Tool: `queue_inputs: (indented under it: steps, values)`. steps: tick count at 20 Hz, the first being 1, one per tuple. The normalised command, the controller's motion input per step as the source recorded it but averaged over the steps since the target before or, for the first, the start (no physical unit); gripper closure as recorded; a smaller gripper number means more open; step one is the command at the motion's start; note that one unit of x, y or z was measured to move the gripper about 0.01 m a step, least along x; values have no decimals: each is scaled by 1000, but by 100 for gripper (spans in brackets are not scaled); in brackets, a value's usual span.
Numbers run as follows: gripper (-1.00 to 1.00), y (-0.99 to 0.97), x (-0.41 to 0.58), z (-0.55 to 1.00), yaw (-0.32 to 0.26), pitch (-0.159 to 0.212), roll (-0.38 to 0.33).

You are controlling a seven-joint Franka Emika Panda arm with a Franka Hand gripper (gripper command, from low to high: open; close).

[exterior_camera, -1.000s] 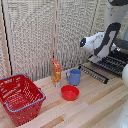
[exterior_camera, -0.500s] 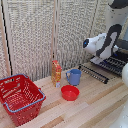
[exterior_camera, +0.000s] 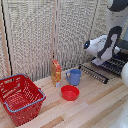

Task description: Kindly position your hand close to the oven tray's handle. Softly yet firmly grasp the handle using your hand. Slowly and with caution, draw the tray out until it is fully stretched out.

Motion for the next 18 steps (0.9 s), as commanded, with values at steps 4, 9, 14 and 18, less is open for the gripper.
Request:
queue_inputs:
  steps: [4,9,14,18]
  values:
    - [100,-26,0,40,0,0,0]
    - [100,1,-72,174,0,0,13]
    - [100,81,-37,258,19,8,107]
    - [100,108,-2,254,5,42,151]
